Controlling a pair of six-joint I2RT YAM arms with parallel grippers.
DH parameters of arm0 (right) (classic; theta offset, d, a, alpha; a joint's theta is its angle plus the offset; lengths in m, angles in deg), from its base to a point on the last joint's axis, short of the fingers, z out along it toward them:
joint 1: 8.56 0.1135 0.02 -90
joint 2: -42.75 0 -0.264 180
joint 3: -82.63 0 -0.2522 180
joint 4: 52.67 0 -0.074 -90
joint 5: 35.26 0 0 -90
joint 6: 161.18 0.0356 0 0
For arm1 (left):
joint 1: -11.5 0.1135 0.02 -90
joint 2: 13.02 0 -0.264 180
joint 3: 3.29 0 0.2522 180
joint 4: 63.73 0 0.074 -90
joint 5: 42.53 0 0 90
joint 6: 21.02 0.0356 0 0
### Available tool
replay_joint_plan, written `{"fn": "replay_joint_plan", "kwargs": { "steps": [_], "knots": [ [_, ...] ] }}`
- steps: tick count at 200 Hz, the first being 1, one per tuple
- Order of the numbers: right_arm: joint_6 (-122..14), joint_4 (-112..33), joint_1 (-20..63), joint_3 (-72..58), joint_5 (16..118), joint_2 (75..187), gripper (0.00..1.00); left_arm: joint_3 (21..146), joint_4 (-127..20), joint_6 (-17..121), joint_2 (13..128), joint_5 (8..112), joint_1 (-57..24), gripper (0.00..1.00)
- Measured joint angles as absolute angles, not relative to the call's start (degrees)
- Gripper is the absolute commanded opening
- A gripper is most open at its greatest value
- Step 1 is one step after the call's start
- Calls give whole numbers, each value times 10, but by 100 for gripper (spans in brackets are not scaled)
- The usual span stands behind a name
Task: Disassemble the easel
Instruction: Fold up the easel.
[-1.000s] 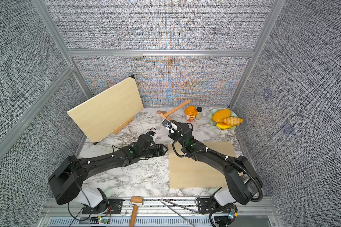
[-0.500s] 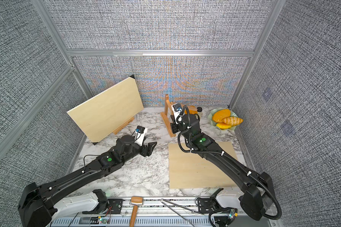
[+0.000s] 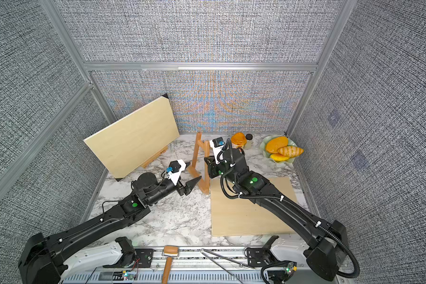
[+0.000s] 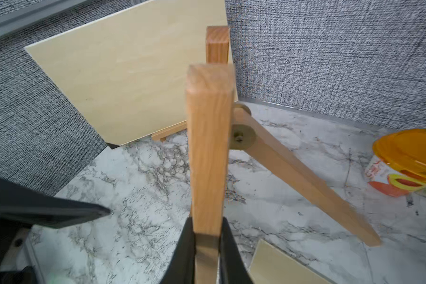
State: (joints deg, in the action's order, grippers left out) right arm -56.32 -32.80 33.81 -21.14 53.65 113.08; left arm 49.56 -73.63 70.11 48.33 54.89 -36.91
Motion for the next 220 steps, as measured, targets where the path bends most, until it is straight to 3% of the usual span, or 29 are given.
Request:
{"fn": "replay_joint_plan", "kwargs": {
  "steps": [17,93,122,190,220],
  "knots": [
    [-553,-333,349,-211,542,1129,0,495,-739,680,497,545,-369,66],
    [-535,-337,364,-213,548,1126,0,457,-787,587,522,539,-369,62],
    [-524,-348,369,-214,550,1133,0,466,-799,565,548,552,-369,56],
    [-502,-351,373,-213,536,1143,0,493,-795,526,592,548,-364,4],
    [-504,-347,374,-209,537,1140,1,491,-787,525,579,547,-365,0]
  ]
}}
